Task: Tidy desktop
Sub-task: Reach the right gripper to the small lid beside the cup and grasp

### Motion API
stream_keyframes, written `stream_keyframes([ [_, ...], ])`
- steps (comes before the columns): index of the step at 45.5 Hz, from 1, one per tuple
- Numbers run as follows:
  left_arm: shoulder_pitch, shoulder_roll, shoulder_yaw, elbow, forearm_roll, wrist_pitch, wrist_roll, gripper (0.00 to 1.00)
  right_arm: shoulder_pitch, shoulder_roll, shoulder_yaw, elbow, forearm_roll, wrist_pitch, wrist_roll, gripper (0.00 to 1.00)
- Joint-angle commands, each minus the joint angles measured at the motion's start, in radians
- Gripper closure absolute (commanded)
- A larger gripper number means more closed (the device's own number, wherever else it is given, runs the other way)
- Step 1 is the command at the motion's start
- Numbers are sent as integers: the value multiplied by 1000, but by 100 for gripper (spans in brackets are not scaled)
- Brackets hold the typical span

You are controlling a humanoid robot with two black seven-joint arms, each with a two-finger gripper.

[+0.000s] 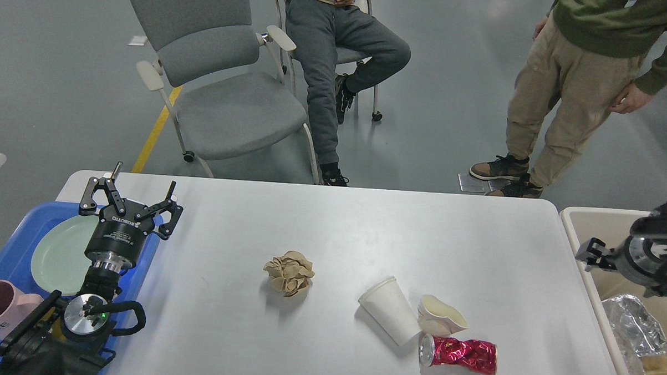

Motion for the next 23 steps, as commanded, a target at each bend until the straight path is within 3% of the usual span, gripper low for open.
stream_keyframes([
  [1,1,-1,0,0,0,0,0,3,171,26,-22,130,3,149,-2,0],
  [9,1,-1,0,0,0,0,-1,3,326,80,-22,259,6,288,-2,0],
  [23,1,0,0,1,0,0,-1,3,619,216,32,535,12,274,-2,0],
])
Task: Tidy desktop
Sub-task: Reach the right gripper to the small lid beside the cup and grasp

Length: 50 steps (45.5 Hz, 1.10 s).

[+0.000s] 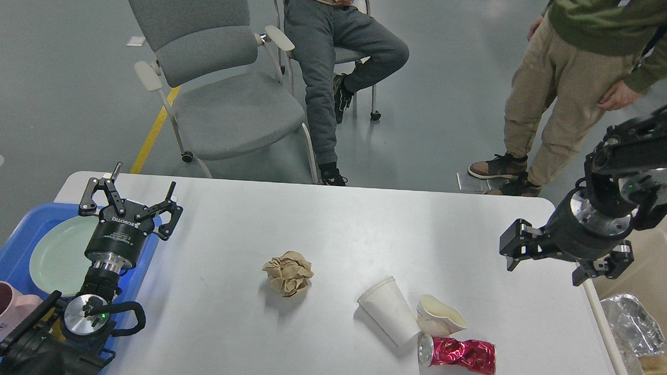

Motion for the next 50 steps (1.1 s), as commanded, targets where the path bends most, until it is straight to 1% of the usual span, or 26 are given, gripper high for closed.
stream_keyframes([
  [1,0,0,-2,0,0,0,0,3,85,62,45,78,5,-11,2,1],
  [6,0,0,-2,1,0,0,0,3,120,116,73,103,20,-17,3,6],
  [9,0,0,-2,1,0,0,0,3,125,143,94,104,57,-32,3,7],
  [15,0,0,0,0,0,0,0,3,98,137,159,97,62,-103,3,10],
  [17,0,0,0,0,0,0,0,3,66,145,183,94,44,-109,2,18],
  [18,0,0,0,0,0,0,0,3,49,148,197,91,27,-109,2,19],
  [21,0,0,0,0,0,0,0,3,-8,154,264,68,-57,-118,2,19],
  [23,0,0,0,1,0,0,0,3,-62,180,294,40,-134,-123,0,18],
  [27,0,0,0,0,0,0,0,3,-132,217,295,-23,-223,-123,0,18],
  [34,0,0,0,0,0,0,0,3,-275,219,292,-127,-378,-124,0,18],
  [38,0,0,0,0,0,0,0,3,-349,225,292,-156,-438,-129,0,18],
  [46,0,0,0,0,0,0,0,3,-441,231,289,-173,-504,-215,2,18],
  [50,0,0,-2,0,0,-1,2,3,-494,243,283,-198,-518,-221,0,18],
])
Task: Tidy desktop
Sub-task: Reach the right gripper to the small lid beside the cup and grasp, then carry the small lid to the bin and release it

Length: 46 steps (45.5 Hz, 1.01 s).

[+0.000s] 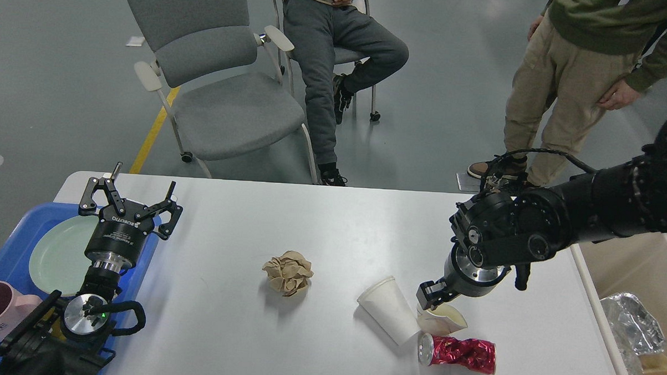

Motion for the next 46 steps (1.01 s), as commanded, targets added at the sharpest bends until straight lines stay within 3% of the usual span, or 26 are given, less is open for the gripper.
stream_keyframes([
  [1,0,-1,0,0,0,0,1,3,-75,18,-8,-35,-22,-21,0,18],
  [23,0,-1,0,0,0,0,0,3,-181,81,-11,-147,-19,-88,-43,20],
  [28,0,-1,0,0,0,0,1,3,-181,79,-13,-149,-19,-92,-45,26],
  [31,0,0,0,0,0,0,1,3,-181,79,-16,-149,-19,-88,-43,40],
  [34,0,-1,0,0,0,0,1,3,-186,79,-19,-149,-11,-78,-43,72],
  [36,0,0,0,0,0,-1,1,3,-186,79,-19,-147,-9,-75,-43,85],
  [40,0,0,0,0,0,0,1,3,-190,78,-19,-144,-9,-73,-43,100],
  [46,0,0,0,0,0,-1,1,3,-198,75,-17,-144,-5,-81,-43,100],
])
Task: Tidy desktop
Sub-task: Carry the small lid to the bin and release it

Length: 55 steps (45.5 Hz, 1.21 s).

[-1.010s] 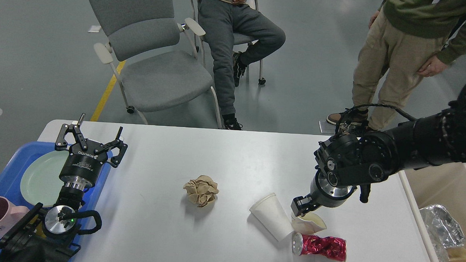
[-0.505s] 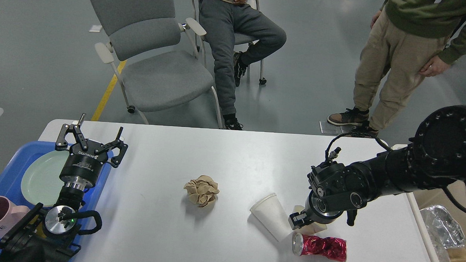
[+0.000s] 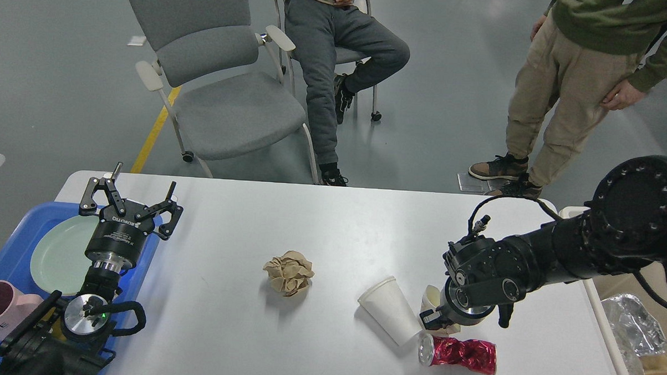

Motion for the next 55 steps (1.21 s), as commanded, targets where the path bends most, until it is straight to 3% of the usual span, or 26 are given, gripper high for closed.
stream_keyframes([
  [1,0,-1,0,0,0,0,0,3,-3,-4,2,0,10,-11,0,100],
  [26,0,-1,0,0,0,0,0,3,188,-142,-28,92,321,10,3,100],
  [38,-2,-1,0,0,0,0,0,3,469,-231,-152,197,565,167,8,100],
  [47,0,1,0,0,0,0,0,3,630,-278,-291,260,617,231,16,100],
  [51,-2,-1,0,0,0,0,-2,3,652,-278,-365,261,651,242,40,100],
  [55,0,-1,0,0,0,0,0,3,670,-274,-439,266,685,248,107,100],
])
